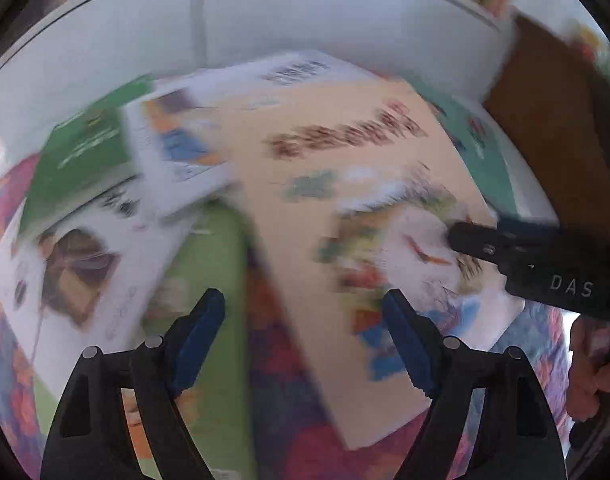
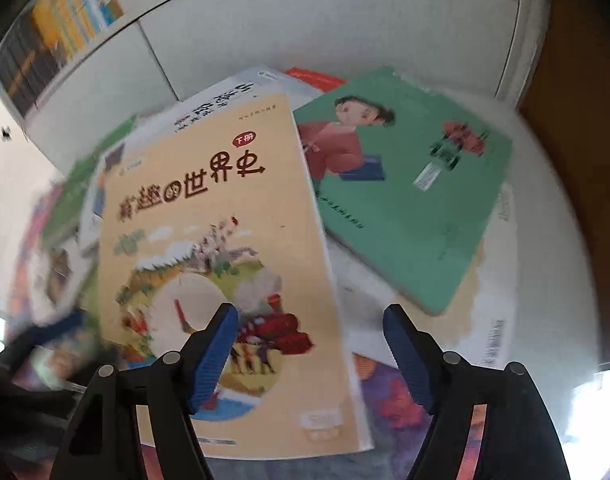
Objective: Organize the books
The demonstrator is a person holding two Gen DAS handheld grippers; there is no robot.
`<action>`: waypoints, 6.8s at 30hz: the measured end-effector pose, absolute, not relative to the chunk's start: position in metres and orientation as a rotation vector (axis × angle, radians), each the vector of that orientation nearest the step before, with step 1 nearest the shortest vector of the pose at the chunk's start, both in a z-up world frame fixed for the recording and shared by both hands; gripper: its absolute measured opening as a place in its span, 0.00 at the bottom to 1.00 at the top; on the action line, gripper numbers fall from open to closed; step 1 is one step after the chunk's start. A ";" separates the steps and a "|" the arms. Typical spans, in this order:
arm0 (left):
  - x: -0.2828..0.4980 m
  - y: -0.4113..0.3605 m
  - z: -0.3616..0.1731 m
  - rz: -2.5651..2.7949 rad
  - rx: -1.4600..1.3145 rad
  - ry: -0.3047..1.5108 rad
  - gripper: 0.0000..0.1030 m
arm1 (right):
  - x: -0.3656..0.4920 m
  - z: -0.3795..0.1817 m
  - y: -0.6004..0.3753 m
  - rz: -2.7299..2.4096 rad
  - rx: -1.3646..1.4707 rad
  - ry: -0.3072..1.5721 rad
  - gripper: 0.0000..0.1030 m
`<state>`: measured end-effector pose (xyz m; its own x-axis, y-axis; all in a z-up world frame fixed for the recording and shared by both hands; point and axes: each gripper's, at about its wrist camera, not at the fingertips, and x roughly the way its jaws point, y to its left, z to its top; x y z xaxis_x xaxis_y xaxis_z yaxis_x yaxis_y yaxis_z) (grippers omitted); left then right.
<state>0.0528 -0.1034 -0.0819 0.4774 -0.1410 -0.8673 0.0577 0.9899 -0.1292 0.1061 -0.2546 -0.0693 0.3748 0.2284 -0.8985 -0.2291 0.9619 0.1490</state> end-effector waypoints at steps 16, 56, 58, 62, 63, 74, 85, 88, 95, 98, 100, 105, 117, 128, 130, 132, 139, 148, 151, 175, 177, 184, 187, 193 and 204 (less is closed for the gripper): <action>-0.022 -0.095 -0.081 -0.203 -0.131 1.217 0.75 | 0.035 -0.076 -0.218 0.445 -0.074 1.298 0.85; -0.165 -0.007 -0.091 -0.168 -0.359 1.172 0.41 | -0.124 -0.090 -0.216 0.616 0.250 1.260 0.34; -0.164 -0.002 -0.084 -0.149 -0.346 1.159 0.41 | -0.128 -0.083 -0.214 0.593 0.228 1.277 0.31; -0.162 0.017 -0.069 -0.153 -0.366 1.124 0.41 | -0.138 -0.065 -0.203 0.623 0.165 1.248 0.27; -0.162 0.023 -0.065 -0.165 -0.388 1.122 0.41 | -0.139 -0.060 -0.200 0.635 0.162 1.246 0.26; -0.153 0.103 -0.038 -0.144 -0.482 1.073 0.41 | -0.139 -0.012 -0.127 0.739 0.060 1.159 0.26; -0.150 0.225 -0.021 -0.055 -0.549 1.014 0.41 | -0.114 -0.004 -0.006 0.848 0.028 1.175 0.26; -0.152 0.262 -0.023 -0.024 -0.577 0.996 0.41 | -0.101 -0.012 0.033 0.879 0.051 1.216 0.26; -0.161 0.330 -0.053 0.065 -0.629 1.004 0.41 | -0.092 -0.033 0.117 0.936 0.023 1.247 0.26; -0.165 0.342 -0.068 0.088 -0.636 1.024 0.41 | -0.093 -0.049 0.141 0.944 0.022 1.266 0.26; -0.166 0.346 -0.078 0.092 -0.625 1.040 0.41 | -0.094 -0.064 0.153 0.936 -0.012 1.292 0.26; -0.164 0.349 -0.098 0.092 -0.605 1.080 0.41 | -0.094 -0.096 0.168 0.887 -0.050 1.349 0.26; -0.152 0.338 -0.101 0.115 -0.489 1.093 0.44 | -0.103 -0.096 0.179 0.789 -0.080 1.357 0.27; -0.152 0.335 -0.096 0.171 -0.447 1.110 0.47 | -0.094 -0.097 0.177 0.769 -0.049 1.406 0.29; -0.153 0.333 -0.089 0.217 -0.405 1.115 0.47 | -0.092 -0.096 0.173 0.768 -0.046 1.415 0.29; -0.152 0.329 -0.076 0.256 -0.365 1.098 0.47 | -0.092 -0.090 0.168 0.764 -0.047 1.407 0.29; -0.123 0.286 -0.023 0.144 -0.350 1.026 0.47 | -0.076 -0.033 0.131 0.739 -0.053 1.301 0.29; -0.047 0.179 -0.025 -0.039 -0.336 1.055 0.47 | -0.024 -0.007 0.010 0.569 0.042 1.262 0.29; -0.028 0.145 -0.046 -0.071 -0.331 1.097 0.47 | -0.007 -0.019 -0.039 0.494 0.084 1.276 0.29; -0.001 0.098 -0.096 -0.057 -0.311 1.214 0.52 | 0.048 -0.091 -0.084 0.489 0.176 1.378 0.32; -0.001 0.100 -0.096 -0.060 -0.312 1.212 0.52 | 0.046 -0.089 -0.079 0.485 0.156 1.367 0.35; 0.000 0.091 -0.094 -0.050 -0.289 1.226 0.53 | 0.040 -0.089 -0.077 0.477 0.127 1.367 0.35; -0.004 0.085 -0.094 -0.065 -0.289 1.243 0.53 | 0.036 -0.087 -0.082 0.466 0.108 1.364 0.35; -0.017 0.068 -0.093 -0.081 -0.274 1.258 0.54 | 0.023 -0.085 -0.094 0.456 0.090 1.368 0.36; -0.058 0.014 -0.089 -0.127 -0.230 1.287 0.53 | -0.023 -0.080 -0.134 0.438 0.025 1.361 0.36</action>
